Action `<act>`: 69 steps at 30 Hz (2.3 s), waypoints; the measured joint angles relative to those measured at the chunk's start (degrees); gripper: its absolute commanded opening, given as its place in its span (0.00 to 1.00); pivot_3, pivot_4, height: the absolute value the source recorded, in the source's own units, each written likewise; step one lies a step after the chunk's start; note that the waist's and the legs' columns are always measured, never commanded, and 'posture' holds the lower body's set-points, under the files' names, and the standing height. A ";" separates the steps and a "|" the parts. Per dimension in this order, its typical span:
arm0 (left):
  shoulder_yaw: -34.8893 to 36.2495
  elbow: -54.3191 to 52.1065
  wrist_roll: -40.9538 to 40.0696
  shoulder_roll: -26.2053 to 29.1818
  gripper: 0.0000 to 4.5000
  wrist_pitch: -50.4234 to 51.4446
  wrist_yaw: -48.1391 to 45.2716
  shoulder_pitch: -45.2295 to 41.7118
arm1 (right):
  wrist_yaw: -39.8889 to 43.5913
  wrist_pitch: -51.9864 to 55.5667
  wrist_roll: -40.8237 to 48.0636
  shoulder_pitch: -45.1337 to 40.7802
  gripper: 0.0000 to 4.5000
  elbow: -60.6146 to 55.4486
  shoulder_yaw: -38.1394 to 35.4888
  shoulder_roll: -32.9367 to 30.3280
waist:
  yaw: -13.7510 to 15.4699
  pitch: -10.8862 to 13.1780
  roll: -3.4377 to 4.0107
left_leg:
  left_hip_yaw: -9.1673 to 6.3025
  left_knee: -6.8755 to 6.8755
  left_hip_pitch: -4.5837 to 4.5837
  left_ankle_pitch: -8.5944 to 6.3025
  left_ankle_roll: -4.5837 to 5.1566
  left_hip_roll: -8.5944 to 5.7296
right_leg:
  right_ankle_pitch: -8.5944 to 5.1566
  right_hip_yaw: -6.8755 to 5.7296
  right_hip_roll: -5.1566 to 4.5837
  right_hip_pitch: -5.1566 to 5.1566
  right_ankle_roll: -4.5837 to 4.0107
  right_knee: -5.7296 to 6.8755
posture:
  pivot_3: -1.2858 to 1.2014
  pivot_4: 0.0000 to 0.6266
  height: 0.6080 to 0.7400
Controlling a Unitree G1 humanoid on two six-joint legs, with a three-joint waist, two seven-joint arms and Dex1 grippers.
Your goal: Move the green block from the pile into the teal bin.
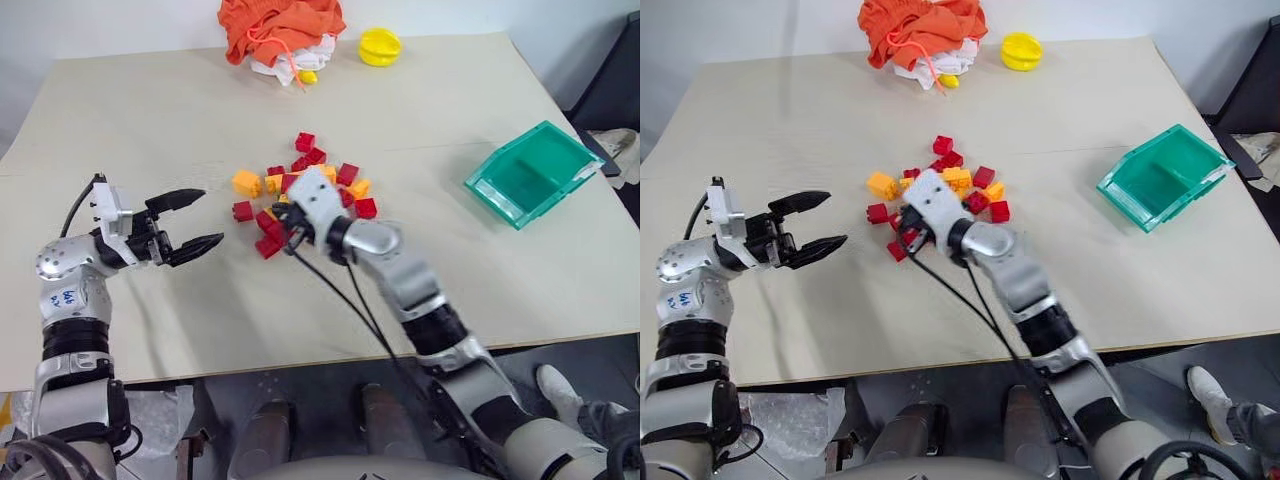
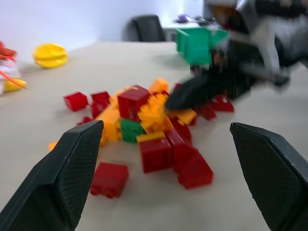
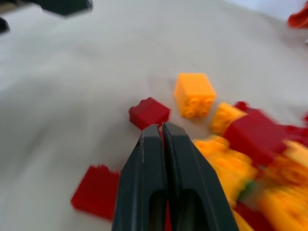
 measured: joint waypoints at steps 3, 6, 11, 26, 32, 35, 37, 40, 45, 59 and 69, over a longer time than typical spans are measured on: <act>1.10 -1.90 -0.06 0.25 1.00 0.00 1.53 2.77 | -2.14 -2.79 -1.06 -3.96 0.02 7.34 -0.74 2.21 | -0.61 0.00 0.00 | -0.03 0.00 0.00 0.00 0.01 -0.01 | 0.00 0.00 0.00 0.01 0.00 0.02 | 0.52 0.24 1.00; 1.95 -4.18 -0.07 0.19 1.00 0.03 3.35 5.11 | -7.50 -6.93 -2.76 -11.00 0.02 19.83 -2.12 5.31 | -1.07 0.00 0.00 | -0.04 -0.03 0.01 0.03 -0.05 0.03 | 0.00 0.01 0.06 -0.02 -0.01 0.02 | 0.52 0.24 1.00; 2.31 -7.09 -0.16 0.17 1.00 0.39 5.28 7.14 | -16.32 -11.12 -6.26 -15.24 0.02 31.77 -4.32 4.97 | -1.33 0.00 0.00 | -0.08 -0.05 0.02 0.03 -0.05 0.04 | -0.01 0.03 0.01 -0.01 -0.03 0.06 | 0.52 0.24 1.00; 2.32 -8.51 -0.31 -0.55 1.00 0.24 6.78 6.59 | -2.14 -6.80 -6.68 -2.31 0.02 10.06 -3.51 -3.88 | -2.12 0.00 0.00 | -0.01 -0.07 0.01 0.03 -0.05 0.02 | 0.00 0.08 0.10 -0.05 -0.03 0.02 | 0.52 0.24 1.00; 1.98 -8.20 -0.30 -1.20 1.00 -0.23 6.89 5.78 | 1.40 -6.88 -5.40 -1.49 0.02 8.76 -1.99 -0.03 | -2.08 0.00 0.00 | -0.01 -0.07 0.02 0.04 -0.06 0.05 | 0.00 0.27 0.10 -0.18 -0.03 0.09 | 0.52 0.24 1.00; 2.05 -7.79 -0.30 -1.26 1.00 -0.30 7.24 5.86 | 5.66 -5.98 -3.53 2.54 0.02 3.73 0.27 0.84 | -1.98 -0.01 0.00 | -0.02 -0.08 0.01 0.02 -0.04 0.01 | 0.00 0.28 0.08 -0.18 -0.02 0.08 | 0.52 0.24 1.00; 2.09 -7.83 -0.31 -1.29 1.00 -0.32 7.49 6.24 | 9.73 -4.47 -1.61 6.38 0.02 -1.49 3.09 0.76 | -1.90 0.00 0.00 | -0.03 -0.08 0.01 0.01 -0.02 0.01 | 0.00 0.28 0.08 -0.18 -0.02 0.08 | 0.52 0.24 1.00; 2.08 -7.86 -0.31 -1.31 1.00 -0.31 7.61 6.65 | 13.75 -1.53 0.94 8.60 0.02 -7.40 4.55 -0.58 | -1.67 0.00 0.00 | -0.03 -0.02 0.01 0.01 -0.02 -0.01 | 0.01 0.30 0.08 -0.16 -0.01 0.07 | 0.52 0.24 1.00; 2.31 -7.84 -0.31 -1.15 1.00 -0.28 7.61 6.88 | 19.15 2.06 7.57 8.82 0.06 -18.11 -0.84 -7.36 | -0.32 -0.01 -0.02 | -0.02 0.01 0.02 0.02 -0.02 0.00 | 0.01 0.30 0.09 -0.15 -0.01 0.02 | 0.52 0.24 1.00; 2.49 -7.86 -2.07 0.88 1.00 3.40 2.55 8.56 | 38.46 0.00 13.42 6.41 0.99 -11.00 -11.92 -36.67 | 1.10 0.02 -0.06 | 0.34 -0.05 0.03 -0.05 0.10 -0.01 | 0.01 0.45 0.08 -0.20 0.01 -0.12 | 0.52 0.24 1.00; 3.67 -6.77 -2.48 2.62 1.00 2.94 0.25 7.54 | 34.81 5.49 11.90 -0.93 0.99 -9.16 -11.24 -34.57 | 0.58 0.02 -0.06 | 0.64 -0.05 0.07 -0.06 0.11 0.15 | 0.02 0.71 0.12 -0.39 0.02 -0.06 | 0.52 0.24 1.00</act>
